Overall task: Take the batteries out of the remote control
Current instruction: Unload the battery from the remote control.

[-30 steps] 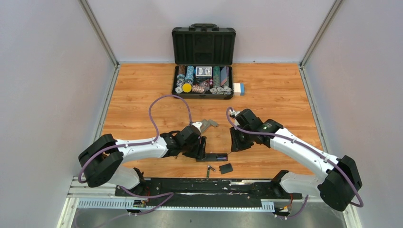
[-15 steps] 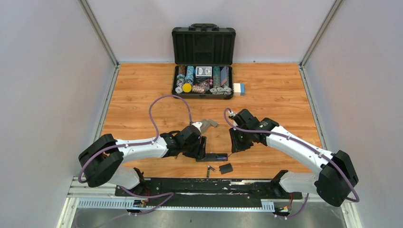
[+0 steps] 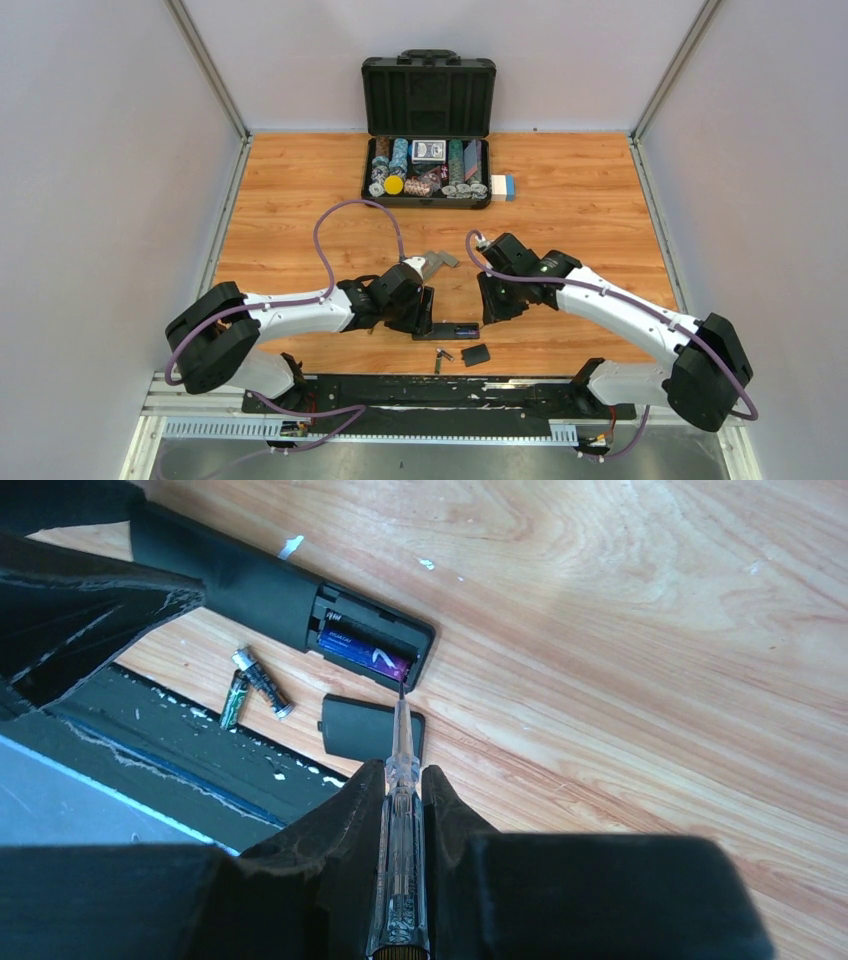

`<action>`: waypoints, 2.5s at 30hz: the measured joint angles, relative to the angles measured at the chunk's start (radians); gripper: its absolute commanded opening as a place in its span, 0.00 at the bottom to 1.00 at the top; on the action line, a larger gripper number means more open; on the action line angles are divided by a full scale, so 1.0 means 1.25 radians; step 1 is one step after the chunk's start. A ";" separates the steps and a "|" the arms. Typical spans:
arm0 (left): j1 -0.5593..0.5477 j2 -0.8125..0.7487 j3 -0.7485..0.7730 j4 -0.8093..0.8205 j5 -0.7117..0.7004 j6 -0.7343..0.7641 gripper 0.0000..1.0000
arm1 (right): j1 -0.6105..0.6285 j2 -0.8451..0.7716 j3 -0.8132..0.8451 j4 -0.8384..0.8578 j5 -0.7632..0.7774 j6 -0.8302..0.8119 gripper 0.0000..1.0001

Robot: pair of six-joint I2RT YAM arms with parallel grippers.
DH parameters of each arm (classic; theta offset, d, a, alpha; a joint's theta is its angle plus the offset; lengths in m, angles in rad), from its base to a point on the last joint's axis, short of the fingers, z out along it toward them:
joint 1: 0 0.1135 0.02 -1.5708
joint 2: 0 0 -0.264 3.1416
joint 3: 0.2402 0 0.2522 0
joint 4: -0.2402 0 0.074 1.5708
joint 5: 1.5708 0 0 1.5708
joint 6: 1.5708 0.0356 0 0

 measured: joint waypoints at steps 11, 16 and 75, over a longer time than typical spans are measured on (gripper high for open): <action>0.000 0.001 0.000 0.001 0.000 0.001 0.64 | 0.005 0.015 0.002 0.004 0.034 0.026 0.00; 0.000 0.002 0.000 0.008 0.008 0.001 0.63 | 0.005 0.016 0.002 0.013 0.023 0.026 0.00; -0.046 -0.136 -0.126 0.136 0.071 0.550 0.65 | -0.007 0.018 -0.027 0.112 -0.033 0.025 0.00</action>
